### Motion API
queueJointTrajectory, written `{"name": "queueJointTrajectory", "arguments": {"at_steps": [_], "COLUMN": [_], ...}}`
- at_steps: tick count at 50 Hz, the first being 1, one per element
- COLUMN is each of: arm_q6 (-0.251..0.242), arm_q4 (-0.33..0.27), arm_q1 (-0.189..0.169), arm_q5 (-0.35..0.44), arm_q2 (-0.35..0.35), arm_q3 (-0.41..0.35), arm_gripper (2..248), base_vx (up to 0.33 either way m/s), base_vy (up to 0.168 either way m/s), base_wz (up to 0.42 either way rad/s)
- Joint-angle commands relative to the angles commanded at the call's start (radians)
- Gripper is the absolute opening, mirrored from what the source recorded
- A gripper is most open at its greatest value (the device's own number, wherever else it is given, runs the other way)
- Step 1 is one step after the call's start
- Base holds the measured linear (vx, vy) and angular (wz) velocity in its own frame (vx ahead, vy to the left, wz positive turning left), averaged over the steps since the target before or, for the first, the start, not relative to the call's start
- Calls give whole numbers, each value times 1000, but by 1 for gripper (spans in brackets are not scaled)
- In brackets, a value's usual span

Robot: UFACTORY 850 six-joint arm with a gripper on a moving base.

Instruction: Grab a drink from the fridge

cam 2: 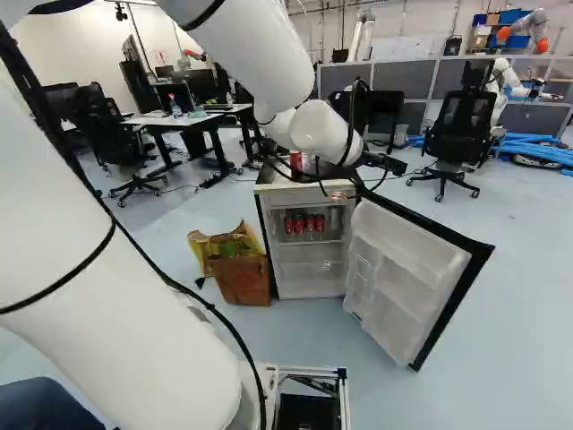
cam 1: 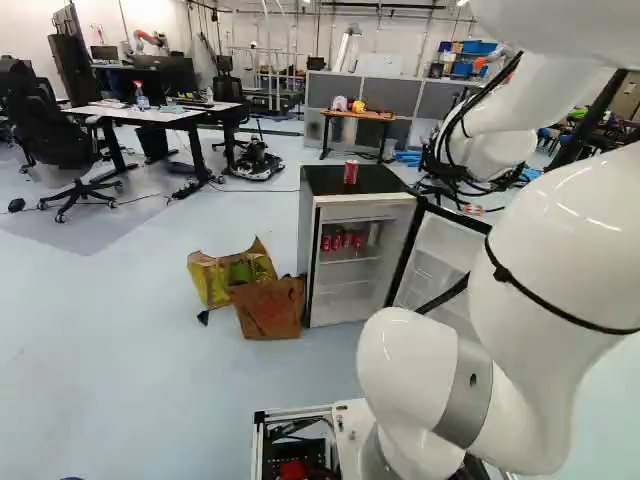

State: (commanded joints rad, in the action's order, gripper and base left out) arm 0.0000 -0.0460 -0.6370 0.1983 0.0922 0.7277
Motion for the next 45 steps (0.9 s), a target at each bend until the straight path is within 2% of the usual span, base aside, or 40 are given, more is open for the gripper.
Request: {"name": "queueJointTrajectory", "arguments": {"at_steps": [11,27,45], "arm_q6": [0,0,0], "arm_q4": [-14,-14,-14], "arm_q1": [-29,-69,-100], "arm_q5": [-45,-70,-103], "arm_q2": [-37,-92,-174], "arm_q3": [35,90,175], "arm_gripper": [247,247,247], "base_vx": [0,0,0], "base_vy": [0,0,0], "base_wz": [0,0,0]}}
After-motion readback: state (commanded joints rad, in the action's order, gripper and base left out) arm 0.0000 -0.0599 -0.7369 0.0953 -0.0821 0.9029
